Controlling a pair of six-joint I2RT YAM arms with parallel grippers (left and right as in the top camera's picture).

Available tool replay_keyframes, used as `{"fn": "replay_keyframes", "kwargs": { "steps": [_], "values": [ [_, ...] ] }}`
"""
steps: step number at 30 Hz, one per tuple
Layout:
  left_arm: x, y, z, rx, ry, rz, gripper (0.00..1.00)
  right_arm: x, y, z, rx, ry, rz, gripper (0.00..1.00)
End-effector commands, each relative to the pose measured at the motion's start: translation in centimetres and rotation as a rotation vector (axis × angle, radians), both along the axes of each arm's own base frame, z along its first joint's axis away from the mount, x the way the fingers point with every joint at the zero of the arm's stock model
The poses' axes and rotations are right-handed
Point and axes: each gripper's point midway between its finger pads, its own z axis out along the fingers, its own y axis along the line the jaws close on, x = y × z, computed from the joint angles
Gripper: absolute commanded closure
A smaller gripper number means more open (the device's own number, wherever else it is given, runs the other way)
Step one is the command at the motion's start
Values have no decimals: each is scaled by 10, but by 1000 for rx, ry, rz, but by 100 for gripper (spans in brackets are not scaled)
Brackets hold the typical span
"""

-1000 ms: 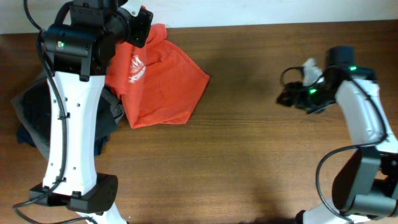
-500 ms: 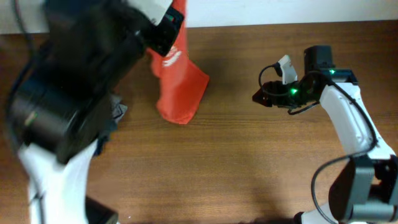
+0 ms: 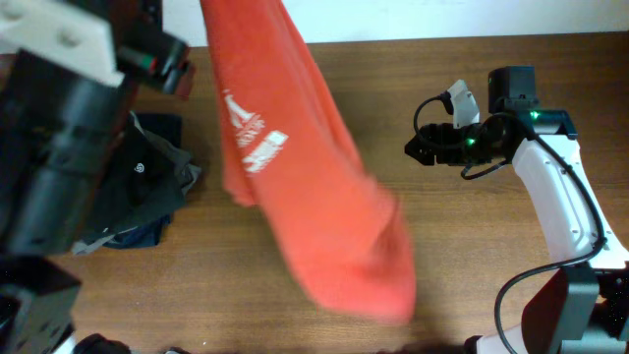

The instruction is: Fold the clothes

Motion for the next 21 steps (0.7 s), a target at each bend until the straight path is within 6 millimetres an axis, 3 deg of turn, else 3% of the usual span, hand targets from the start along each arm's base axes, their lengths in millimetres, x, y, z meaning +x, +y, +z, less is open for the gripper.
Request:
{"fn": "replay_keyframes", "kwargs": {
  "steps": [1,8,11,14,17,21],
  "values": [
    [33,2,-28,66,93,126,100,2,-9,5,-51,-15,-18,25],
    [101,-23,-133,276,411,212,100,-3,-17,-1,-102,14,-36,24],
    [123,-47,-155,313,448,178,100,-5,-28,-7,-152,45,-86,24],
    [118,-89,-140,284,365,44,100,-4,-63,-11,-189,100,-267,24],
    [88,-131,-102,228,214,-100,100,-6,-107,-6,-134,122,-428,25],
    [45,-175,-64,146,60,-276,100,-15,-158,16,-11,98,-541,27]
  ]
}}
